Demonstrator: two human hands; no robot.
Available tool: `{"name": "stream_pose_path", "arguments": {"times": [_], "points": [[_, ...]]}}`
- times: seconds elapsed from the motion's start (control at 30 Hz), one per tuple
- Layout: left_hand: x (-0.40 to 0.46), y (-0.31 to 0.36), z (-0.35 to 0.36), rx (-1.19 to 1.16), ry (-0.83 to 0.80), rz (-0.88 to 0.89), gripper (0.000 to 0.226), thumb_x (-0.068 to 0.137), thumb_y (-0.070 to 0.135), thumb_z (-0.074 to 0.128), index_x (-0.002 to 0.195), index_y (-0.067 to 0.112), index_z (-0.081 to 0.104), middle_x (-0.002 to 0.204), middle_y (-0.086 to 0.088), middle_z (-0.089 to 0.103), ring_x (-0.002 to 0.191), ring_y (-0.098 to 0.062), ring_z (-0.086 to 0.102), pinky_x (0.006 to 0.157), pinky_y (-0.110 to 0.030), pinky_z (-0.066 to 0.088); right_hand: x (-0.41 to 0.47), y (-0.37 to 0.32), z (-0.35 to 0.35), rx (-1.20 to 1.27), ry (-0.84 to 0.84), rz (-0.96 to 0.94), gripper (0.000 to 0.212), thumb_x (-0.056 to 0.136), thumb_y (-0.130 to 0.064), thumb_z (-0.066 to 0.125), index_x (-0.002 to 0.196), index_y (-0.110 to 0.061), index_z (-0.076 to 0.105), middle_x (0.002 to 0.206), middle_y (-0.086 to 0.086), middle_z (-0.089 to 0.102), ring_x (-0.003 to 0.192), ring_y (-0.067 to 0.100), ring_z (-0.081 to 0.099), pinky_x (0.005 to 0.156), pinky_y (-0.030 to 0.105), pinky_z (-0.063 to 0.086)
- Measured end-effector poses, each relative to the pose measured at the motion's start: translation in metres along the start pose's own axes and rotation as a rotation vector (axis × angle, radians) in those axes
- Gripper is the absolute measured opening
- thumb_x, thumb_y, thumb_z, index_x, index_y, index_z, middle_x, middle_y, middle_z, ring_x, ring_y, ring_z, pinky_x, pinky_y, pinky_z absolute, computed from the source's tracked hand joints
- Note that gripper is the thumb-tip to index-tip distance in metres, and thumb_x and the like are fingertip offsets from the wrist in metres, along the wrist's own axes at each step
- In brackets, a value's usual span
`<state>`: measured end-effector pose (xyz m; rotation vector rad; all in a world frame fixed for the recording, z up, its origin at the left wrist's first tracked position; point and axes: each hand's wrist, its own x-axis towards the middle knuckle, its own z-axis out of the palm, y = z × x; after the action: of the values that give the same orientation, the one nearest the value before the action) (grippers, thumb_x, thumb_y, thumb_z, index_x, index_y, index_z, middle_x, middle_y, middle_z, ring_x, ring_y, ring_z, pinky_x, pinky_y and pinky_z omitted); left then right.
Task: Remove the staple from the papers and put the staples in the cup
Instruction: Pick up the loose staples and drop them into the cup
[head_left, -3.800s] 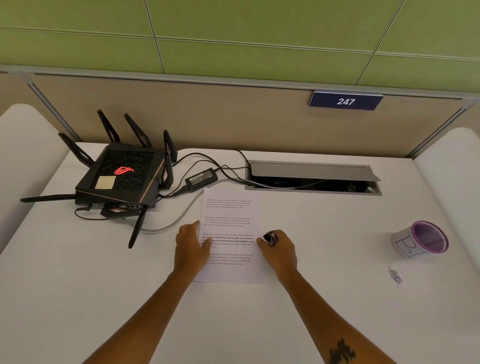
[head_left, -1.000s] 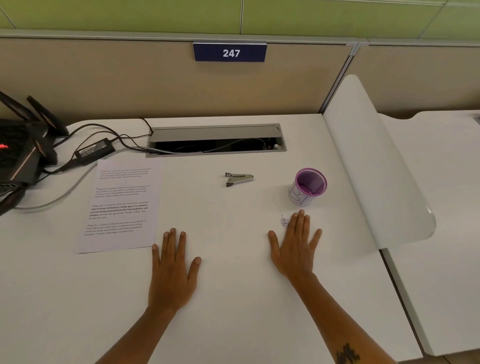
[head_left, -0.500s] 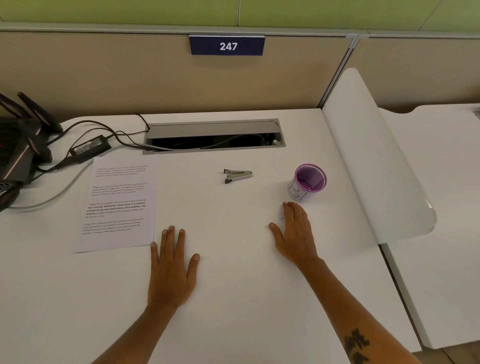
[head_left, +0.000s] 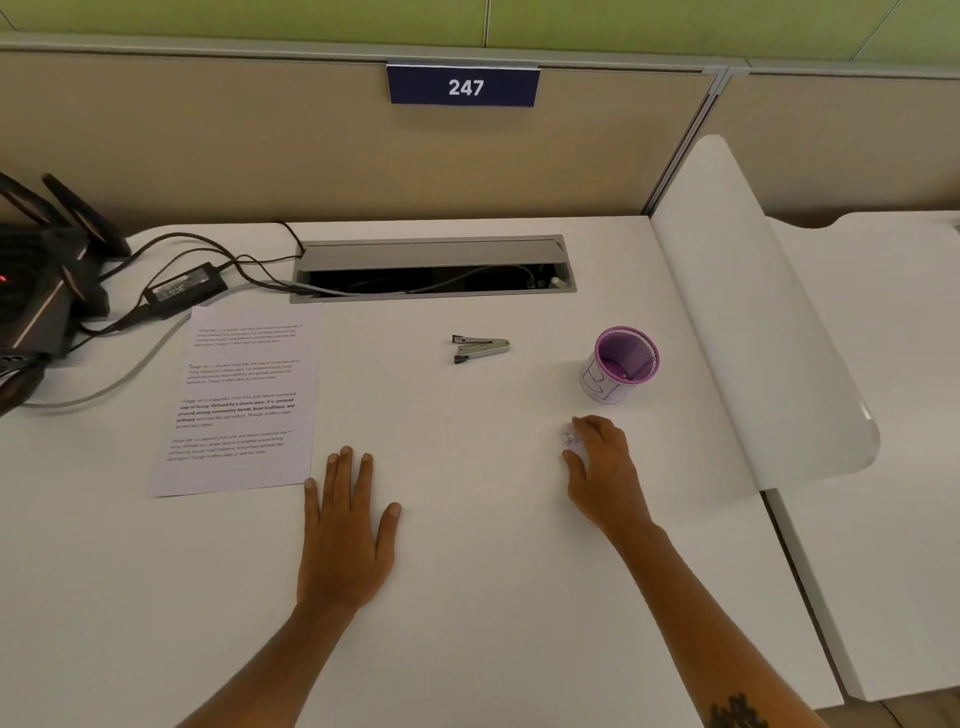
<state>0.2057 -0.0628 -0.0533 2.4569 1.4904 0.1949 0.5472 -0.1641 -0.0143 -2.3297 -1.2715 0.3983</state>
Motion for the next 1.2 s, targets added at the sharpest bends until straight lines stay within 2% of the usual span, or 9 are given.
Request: {"name": "stream_pose_path", "arguments": {"times": [0.17, 0.27, 0.33, 0.43, 0.57, 0.73, 0.9, 1.0, 1.2], "points": [[0.000, 0.000, 0.000, 0.005, 0.000, 0.000, 0.075, 0.106, 0.053, 0.033, 0.169, 0.014, 0.021, 0.179, -0.010, 0.013, 0.168, -0.026, 0.007, 0.134, -0.058, 0.014, 0.003, -0.003, 0.002, 0.003, 0.012, -0.004, 0.045, 0.093, 0.006, 0.065, 0.137, 0.000, 0.059, 0.130, 0.013, 0.061, 0.123, 0.031, 0.053, 0.105, 0.033, 0.048], [0.000, 0.000, 0.000, -0.004, 0.003, 0.000, 0.075, 0.106, 0.053, 0.032, 0.169, 0.013, 0.022, 0.179, -0.010, 0.014, 0.168, -0.026, 0.008, 0.134, -0.058, 0.014, 0.010, -0.005, 0.006, 0.006, 0.024, -0.023, 0.043, 0.092, 0.013, 0.061, 0.133, 0.002, 0.063, 0.123, 0.015, 0.065, 0.118, 0.033, 0.057, 0.099, 0.027, 0.045], [-0.001, 0.000, 0.000, -0.008, 0.003, -0.002, 0.075, 0.106, 0.053, 0.032, 0.169, 0.013, 0.023, 0.179, -0.011, 0.015, 0.168, -0.026, 0.009, 0.134, -0.058, 0.014, 0.013, -0.003, 0.006, 0.050, 0.040, -0.006, 0.043, 0.091, 0.014, 0.062, 0.132, -0.001, 0.065, 0.123, 0.014, 0.067, 0.115, 0.032, 0.061, 0.099, 0.027, 0.047], [0.000, 0.000, 0.000, -0.008, 0.004, 0.001, 0.075, 0.106, 0.053, 0.031, 0.169, 0.013, 0.023, 0.179, -0.011, 0.014, 0.168, -0.027, 0.010, 0.134, -0.058, 0.014, 0.015, 0.004, 0.004, 0.132, 0.105, 0.079, 0.043, 0.092, 0.006, 0.067, 0.133, -0.008, 0.066, 0.130, 0.009, 0.066, 0.115, 0.028, 0.065, 0.102, 0.041, 0.056], [0.000, 0.000, 0.000, -0.007, -0.007, -0.003, 0.074, 0.106, 0.053, 0.029, 0.169, 0.014, 0.022, 0.179, -0.010, 0.014, 0.168, -0.027, 0.009, 0.134, -0.058, 0.013, 0.013, 0.006, 0.004, 0.082, 0.100, 0.106, 0.044, 0.098, 0.004, 0.056, 0.140, -0.008, 0.060, 0.142, 0.010, 0.061, 0.133, 0.028, 0.054, 0.114, 0.033, 0.041], [0.000, 0.000, 0.000, -0.006, -0.007, -0.003, 0.074, 0.106, 0.053, 0.028, 0.169, 0.014, 0.021, 0.179, -0.011, 0.013, 0.168, -0.026, 0.008, 0.135, -0.057, 0.012, 0.010, 0.006, 0.005, 0.035, 0.009, 0.035, 0.069, 0.084, 0.021, 0.053, 0.144, -0.011, 0.056, 0.144, 0.010, 0.058, 0.137, 0.026, 0.049, 0.112, 0.023, 0.031], [0.000, 0.000, 0.000, -0.008, -0.008, -0.005, 0.074, 0.106, 0.053, 0.029, 0.169, 0.014, 0.020, 0.179, -0.010, 0.013, 0.168, -0.026, 0.008, 0.135, -0.057, 0.012, 0.009, 0.007, 0.001, 0.088, 0.068, 0.022, 0.043, 0.096, 0.007, 0.059, 0.135, -0.010, 0.065, 0.134, 0.009, 0.066, 0.124, 0.027, 0.060, 0.107, 0.028, 0.043], [0.000, 0.000, 0.000, -0.008, -0.010, -0.007, 0.074, 0.106, 0.053, 0.029, 0.169, 0.014, 0.020, 0.179, -0.011, 0.013, 0.168, -0.027, 0.008, 0.135, -0.057, 0.013, 0.007, 0.007, 0.002, 0.140, 0.091, 0.079, 0.041, 0.092, 0.001, 0.071, 0.131, -0.010, 0.066, 0.128, 0.008, 0.068, 0.112, 0.028, 0.065, 0.101, 0.043, 0.056], [0.000, 0.000, 0.000, -0.005, -0.011, -0.007, 0.074, 0.106, 0.053, 0.029, 0.169, 0.014, 0.021, 0.179, -0.011, 0.013, 0.168, -0.026, 0.008, 0.135, -0.057, 0.013, 0.014, 0.000, 0.004, 0.128, 0.098, 0.033, 0.037, 0.092, 0.006, 0.067, 0.126, -0.008, 0.070, 0.119, 0.007, 0.071, 0.110, 0.027, 0.065, 0.099, 0.044, 0.056]]}}
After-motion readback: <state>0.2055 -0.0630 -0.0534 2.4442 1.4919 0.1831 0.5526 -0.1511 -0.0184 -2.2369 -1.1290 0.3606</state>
